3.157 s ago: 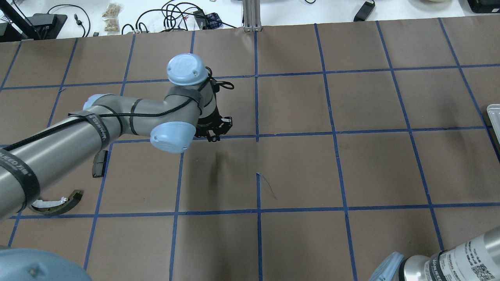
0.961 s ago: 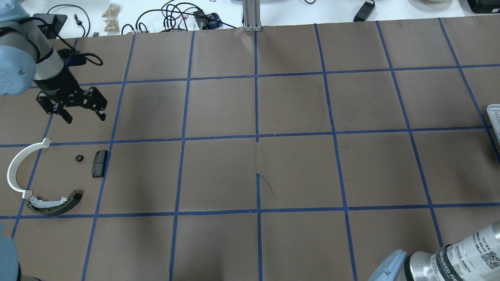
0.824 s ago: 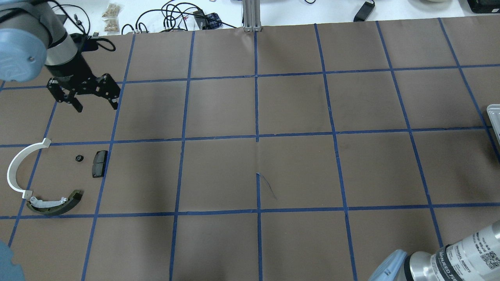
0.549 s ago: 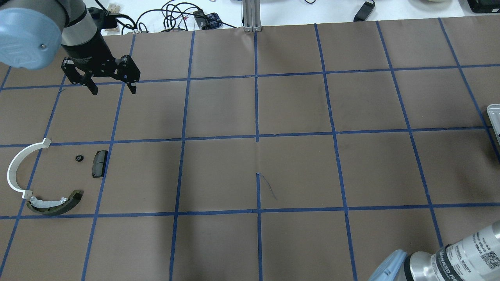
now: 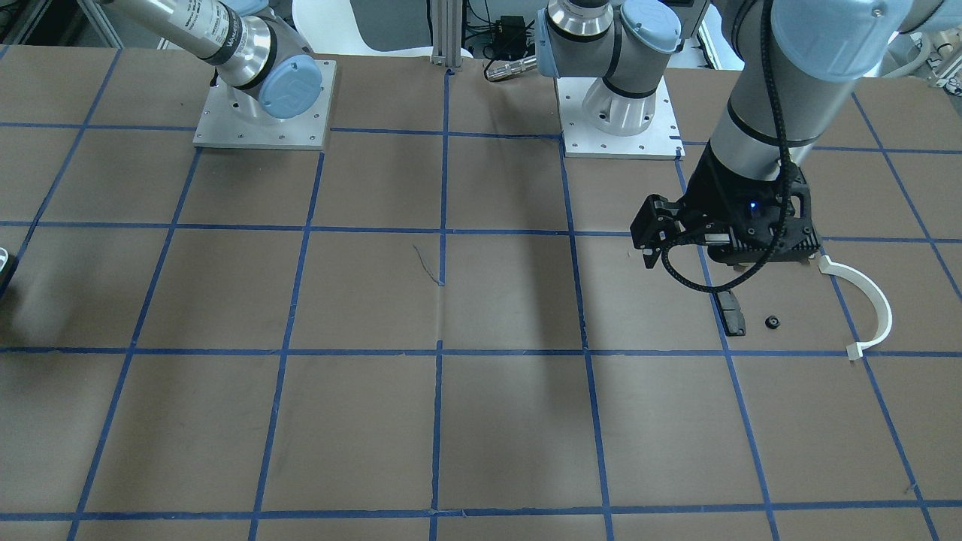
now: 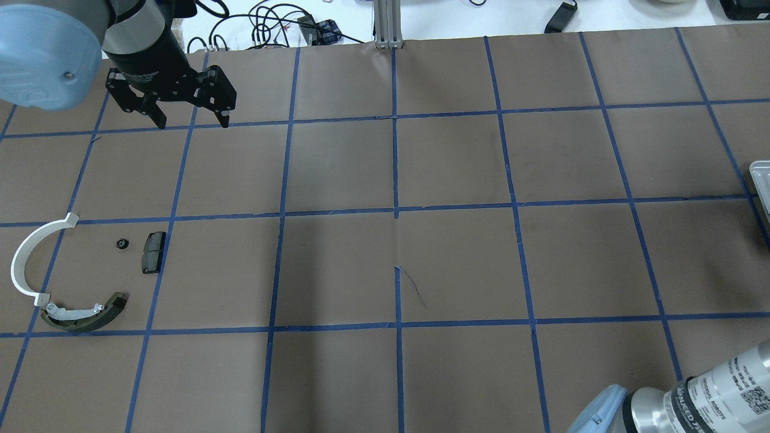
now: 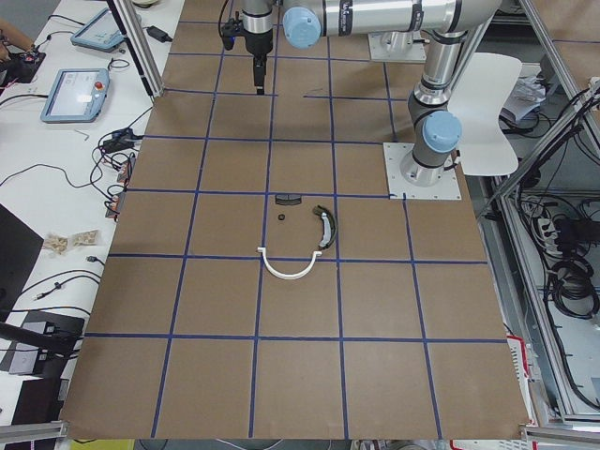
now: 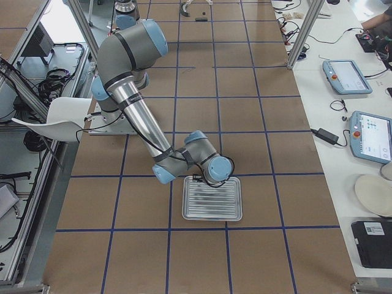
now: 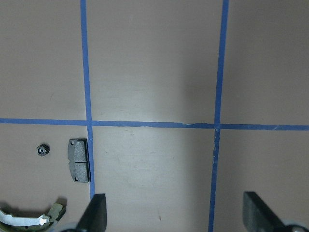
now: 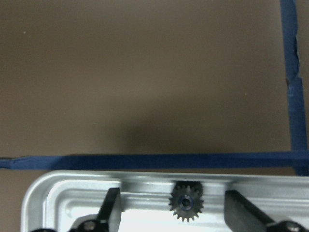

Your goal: Place bearing gear from tray to pile

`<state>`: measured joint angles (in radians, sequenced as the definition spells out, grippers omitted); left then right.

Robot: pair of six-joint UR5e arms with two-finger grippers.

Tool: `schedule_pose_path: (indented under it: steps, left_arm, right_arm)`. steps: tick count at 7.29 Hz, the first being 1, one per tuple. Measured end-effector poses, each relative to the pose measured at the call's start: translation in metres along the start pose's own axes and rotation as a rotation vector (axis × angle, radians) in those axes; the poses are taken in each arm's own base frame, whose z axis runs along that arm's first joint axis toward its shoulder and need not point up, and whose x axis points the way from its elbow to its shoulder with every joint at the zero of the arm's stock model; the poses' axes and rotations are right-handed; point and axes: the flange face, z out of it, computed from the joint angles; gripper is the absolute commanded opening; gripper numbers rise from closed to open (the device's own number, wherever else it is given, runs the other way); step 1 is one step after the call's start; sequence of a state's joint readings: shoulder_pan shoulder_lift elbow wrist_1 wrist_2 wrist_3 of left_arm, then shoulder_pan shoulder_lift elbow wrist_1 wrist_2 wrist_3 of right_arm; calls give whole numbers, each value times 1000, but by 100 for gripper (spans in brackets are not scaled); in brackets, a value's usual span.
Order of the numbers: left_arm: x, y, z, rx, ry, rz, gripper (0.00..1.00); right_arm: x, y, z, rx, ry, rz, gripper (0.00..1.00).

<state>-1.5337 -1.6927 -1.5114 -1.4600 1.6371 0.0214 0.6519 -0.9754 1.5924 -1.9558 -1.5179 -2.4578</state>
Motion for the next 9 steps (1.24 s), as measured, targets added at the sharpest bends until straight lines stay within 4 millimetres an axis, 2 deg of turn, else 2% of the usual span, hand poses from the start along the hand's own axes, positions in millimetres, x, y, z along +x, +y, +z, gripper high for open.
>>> schedule_pose_path:
  steps: [3, 4, 5, 7, 9]
  left_arm:
    - [5, 4, 1, 3, 5, -9, 100]
    - [6, 5, 2, 1, 9, -10, 100]
    - [7, 6, 3, 0, 22, -15, 100]
    - [9, 7, 2, 0, 45, -21, 100]
    - [8, 7, 2, 0, 46, -21, 100]
  right_arm:
    - [0, 1, -10, -22, -1, 8, 0]
    - [-4, 0, -21, -45, -10, 26, 0]
    - [-10, -7, -41, -61, -15, 41, 0]
    - [-26, -32, -81, -50, -32, 97, 0]
    - [-26, -61, -93, -1, -47, 209, 0]
